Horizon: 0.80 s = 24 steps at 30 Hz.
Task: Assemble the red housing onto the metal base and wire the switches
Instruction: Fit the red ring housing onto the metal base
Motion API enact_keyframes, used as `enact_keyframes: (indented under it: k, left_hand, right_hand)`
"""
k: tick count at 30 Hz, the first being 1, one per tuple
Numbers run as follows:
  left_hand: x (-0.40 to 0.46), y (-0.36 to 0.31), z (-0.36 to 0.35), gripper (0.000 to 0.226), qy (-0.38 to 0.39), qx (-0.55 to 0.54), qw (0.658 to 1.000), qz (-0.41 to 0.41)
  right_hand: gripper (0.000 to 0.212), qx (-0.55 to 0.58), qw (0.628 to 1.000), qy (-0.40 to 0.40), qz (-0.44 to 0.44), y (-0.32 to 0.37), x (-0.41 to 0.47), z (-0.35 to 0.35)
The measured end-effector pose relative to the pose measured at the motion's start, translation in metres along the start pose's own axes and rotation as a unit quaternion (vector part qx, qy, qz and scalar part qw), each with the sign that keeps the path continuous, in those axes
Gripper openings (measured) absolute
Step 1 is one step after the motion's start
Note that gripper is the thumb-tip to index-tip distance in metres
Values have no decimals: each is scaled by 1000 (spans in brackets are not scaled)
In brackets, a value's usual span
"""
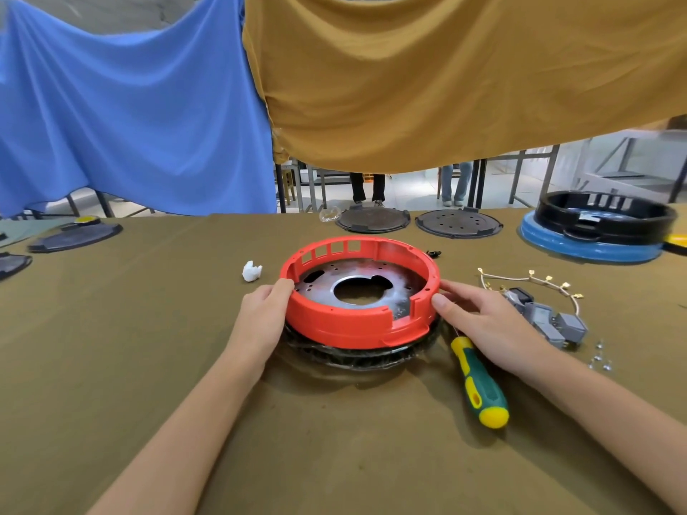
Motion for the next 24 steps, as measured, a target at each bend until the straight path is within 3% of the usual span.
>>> enact_keyframes:
  k: [7, 13, 18, 24]
  left_hand:
    - [-2, -6, 0, 61, -17, 13, 999, -42]
    - [0, -4, 0, 66, -26, 26, 999, -30]
    - [-4, -5, -1, 51, -31, 45, 998, -24]
    - [-4, -7, 0, 49, -33, 53, 998, -24]
  right_hand:
    - [38, -10, 1000, -19, -1, -4, 3, 3]
    - [46, -34, 999, -12, -11, -9, 6, 1]
    - [48, -46, 999, -4, -11, -10, 9, 0]
    - [42, -61, 998, 4, -1, -11, 11, 1]
Point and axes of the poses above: each hand's wrist, its own x-axis towards the middle knuckle, its own z-axis out of the back of the hand, y = z × x, the point moved 7 cm from there along x, towards the middle knuckle, and after that the axes turned 11 degrees about x, right-handed, at the moved point
